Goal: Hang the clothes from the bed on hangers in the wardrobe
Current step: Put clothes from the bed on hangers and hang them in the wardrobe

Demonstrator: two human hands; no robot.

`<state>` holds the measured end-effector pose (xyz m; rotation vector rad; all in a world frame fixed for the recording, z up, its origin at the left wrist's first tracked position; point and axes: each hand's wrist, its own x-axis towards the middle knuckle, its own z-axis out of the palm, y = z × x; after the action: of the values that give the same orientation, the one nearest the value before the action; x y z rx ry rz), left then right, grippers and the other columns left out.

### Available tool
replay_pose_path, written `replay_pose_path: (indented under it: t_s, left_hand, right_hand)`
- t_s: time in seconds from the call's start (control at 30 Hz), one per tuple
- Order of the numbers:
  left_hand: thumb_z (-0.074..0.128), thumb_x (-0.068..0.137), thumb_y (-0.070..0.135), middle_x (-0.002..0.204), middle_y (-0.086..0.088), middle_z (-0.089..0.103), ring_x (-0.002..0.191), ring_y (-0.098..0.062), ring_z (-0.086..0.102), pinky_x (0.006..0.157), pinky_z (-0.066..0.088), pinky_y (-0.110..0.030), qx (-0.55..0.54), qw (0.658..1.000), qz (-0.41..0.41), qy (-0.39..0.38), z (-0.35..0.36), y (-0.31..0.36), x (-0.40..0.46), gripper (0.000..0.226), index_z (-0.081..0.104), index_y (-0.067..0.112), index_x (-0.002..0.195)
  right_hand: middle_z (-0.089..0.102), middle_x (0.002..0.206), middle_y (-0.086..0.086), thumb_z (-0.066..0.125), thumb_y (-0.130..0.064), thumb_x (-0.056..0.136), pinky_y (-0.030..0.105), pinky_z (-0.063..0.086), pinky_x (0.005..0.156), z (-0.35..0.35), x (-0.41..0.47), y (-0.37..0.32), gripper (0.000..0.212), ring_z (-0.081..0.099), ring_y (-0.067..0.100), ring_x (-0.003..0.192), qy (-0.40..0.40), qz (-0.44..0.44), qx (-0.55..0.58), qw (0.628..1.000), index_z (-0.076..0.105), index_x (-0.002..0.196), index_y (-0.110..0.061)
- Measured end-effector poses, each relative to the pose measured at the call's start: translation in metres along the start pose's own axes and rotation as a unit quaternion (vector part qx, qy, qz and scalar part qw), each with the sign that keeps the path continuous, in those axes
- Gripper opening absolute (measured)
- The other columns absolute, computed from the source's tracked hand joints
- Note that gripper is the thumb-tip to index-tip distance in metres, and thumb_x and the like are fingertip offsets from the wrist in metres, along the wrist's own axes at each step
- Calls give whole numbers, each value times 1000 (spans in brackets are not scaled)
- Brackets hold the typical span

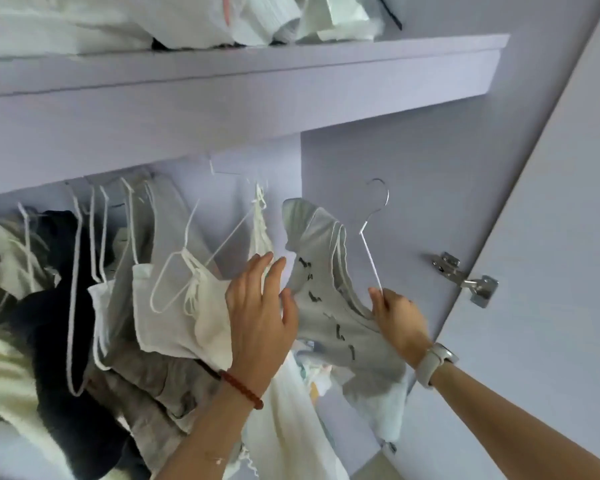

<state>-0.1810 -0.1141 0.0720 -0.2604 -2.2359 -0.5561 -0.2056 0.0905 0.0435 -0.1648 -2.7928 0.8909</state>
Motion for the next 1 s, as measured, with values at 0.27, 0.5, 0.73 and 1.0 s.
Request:
replay_pose_path:
  t_s: [0.27, 0.5, 0.73, 1.0]
  left_hand:
    - [30, 94, 43, 131, -14, 53, 124, -28, 35, 93, 36, -62, -115, 948, 140, -263, 103, 82, -80, 45, 42, 17, 128]
    - [31, 97, 45, 76, 2, 68, 72, -15, 59, 74, 42, -29, -359, 776, 320, -408, 128, 220, -164, 33, 54, 22, 90]
    - [35, 85, 44, 73, 23, 50, 70, 0, 48, 63, 35, -13, -488, 610, 297, -549, 75, 357, -269, 16, 46, 32, 86]
    - [55, 91, 24, 71, 0, 62, 73, -26, 57, 62, 41, -33, -390, 523, 427, -626, 47, 461, -363, 16, 59, 15, 78]
  right_hand:
    - [56, 48, -2, 13, -52, 97, 21, 32, 38, -62, -166, 150, 62, 54, 24, 43, 43, -46, -178, 982, 52, 64, -17]
    - [51, 47, -4, 23, -40, 98, 21, 27, 38, -129, -328, 222, 52, 49, 21, 42, 155, 99, -265, 947, 51, 60, -17]
    - [62, 72, -1, 38, -36, 88, 29, 34, 68, -153, -500, 253, 35, 61, 24, 71, 256, 409, -258, 837, 65, 77, -16]
    - [56, 69, -4, 45, -23, 94, 30, 40, 57, -118, -629, 197, 18, 50, 19, 61, 246, 605, -1, 758, 57, 87, -12]
